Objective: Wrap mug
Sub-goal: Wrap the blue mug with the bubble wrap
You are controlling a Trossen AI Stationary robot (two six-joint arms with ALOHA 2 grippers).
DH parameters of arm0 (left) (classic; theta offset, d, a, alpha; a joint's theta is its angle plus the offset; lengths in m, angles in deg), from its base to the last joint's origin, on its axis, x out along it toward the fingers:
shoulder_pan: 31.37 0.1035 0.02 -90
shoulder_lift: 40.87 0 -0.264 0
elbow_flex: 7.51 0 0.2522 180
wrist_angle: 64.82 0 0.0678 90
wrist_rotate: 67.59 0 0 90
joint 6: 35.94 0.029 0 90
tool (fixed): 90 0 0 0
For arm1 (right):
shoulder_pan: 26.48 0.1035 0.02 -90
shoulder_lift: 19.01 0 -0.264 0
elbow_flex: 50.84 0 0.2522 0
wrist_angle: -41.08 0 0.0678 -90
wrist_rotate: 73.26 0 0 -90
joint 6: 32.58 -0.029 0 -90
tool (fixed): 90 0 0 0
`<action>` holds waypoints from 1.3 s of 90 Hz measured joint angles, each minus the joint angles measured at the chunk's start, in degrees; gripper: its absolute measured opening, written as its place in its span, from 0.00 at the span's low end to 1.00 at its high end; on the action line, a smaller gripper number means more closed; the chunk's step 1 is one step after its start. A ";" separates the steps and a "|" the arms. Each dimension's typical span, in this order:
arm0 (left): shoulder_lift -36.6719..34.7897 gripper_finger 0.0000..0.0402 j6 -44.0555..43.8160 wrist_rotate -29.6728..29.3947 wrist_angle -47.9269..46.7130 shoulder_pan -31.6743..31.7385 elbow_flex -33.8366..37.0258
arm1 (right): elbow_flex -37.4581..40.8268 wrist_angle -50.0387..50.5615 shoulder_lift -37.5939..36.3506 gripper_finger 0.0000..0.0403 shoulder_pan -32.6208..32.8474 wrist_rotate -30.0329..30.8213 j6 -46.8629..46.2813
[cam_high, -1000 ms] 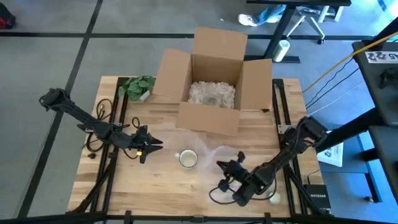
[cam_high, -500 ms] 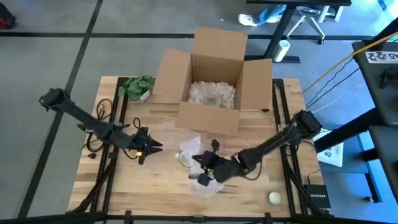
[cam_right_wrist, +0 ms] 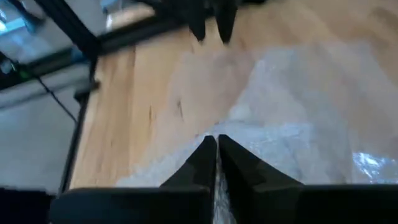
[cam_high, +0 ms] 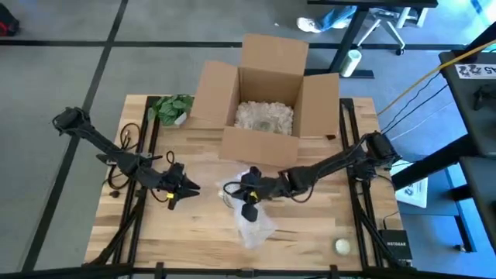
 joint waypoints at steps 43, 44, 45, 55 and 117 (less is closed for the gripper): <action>0.00 0.26 0.36 -0.57 0.07 -1.33 0.00 | -37.47 43.09 19.46 0.00 -3.01 -10.27 5.79; 0.00 0.26 0.19 -0.58 0.04 -1.45 0.00 | -38.09 43.69 19.90 0.00 -3.03 -10.66 5.80; 0.00 0.26 0.06 -0.59 0.03 -1.57 0.00 | -38.68 44.23 20.28 0.00 -3.06 -11.05 5.80; -0.01 0.26 -0.74 -0.57 -0.47 -3.01 0.00 | -41.37 47.12 23.12 0.00 -3.35 -14.09 5.78; 0.34 0.26 -17.02 -1.26 -17.80 -8.86 0.00 | -41.16 54.51 26.16 0.00 -1.30 -22.43 9.46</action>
